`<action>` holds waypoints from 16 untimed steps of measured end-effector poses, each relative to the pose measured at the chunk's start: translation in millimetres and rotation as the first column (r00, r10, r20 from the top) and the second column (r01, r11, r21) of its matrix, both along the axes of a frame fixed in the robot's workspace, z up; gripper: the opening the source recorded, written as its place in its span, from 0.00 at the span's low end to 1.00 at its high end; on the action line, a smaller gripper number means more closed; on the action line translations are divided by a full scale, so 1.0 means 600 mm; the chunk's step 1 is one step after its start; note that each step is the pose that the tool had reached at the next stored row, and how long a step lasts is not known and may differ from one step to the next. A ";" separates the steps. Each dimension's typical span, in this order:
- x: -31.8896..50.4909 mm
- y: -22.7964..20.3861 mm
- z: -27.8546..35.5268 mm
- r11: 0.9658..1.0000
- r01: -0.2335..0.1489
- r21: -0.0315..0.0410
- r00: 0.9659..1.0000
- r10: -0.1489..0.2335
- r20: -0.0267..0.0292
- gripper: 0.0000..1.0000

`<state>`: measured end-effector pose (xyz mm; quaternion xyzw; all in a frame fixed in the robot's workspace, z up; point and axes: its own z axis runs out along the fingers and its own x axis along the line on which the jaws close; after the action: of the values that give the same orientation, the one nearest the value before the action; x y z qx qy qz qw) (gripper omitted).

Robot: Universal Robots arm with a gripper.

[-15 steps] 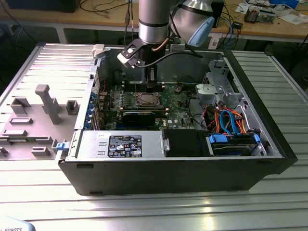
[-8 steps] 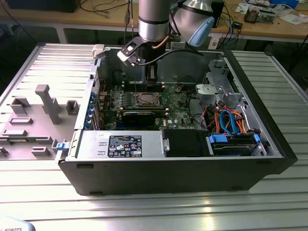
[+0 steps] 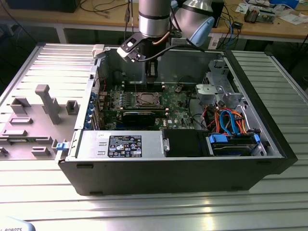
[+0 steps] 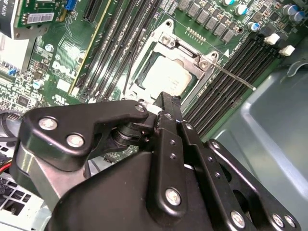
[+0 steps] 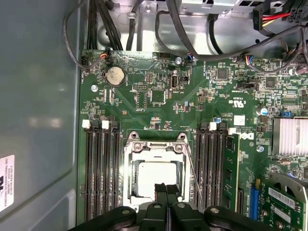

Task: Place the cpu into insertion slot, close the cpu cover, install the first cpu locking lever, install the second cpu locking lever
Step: 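Install the first cpu locking lever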

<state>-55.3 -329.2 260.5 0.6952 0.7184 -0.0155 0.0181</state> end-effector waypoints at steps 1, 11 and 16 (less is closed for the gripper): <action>0.000 0.0000 0.003 1.000 0.000 0.000 1.000 0.000 0.000 0.11; 0.000 0.0000 0.019 1.000 0.000 0.000 1.000 0.000 0.000 0.11; 0.000 0.0000 0.019 1.000 0.000 0.000 1.000 0.000 0.000 0.11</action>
<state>-55.3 -329.2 272.0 0.6952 0.7184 -0.0155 0.0180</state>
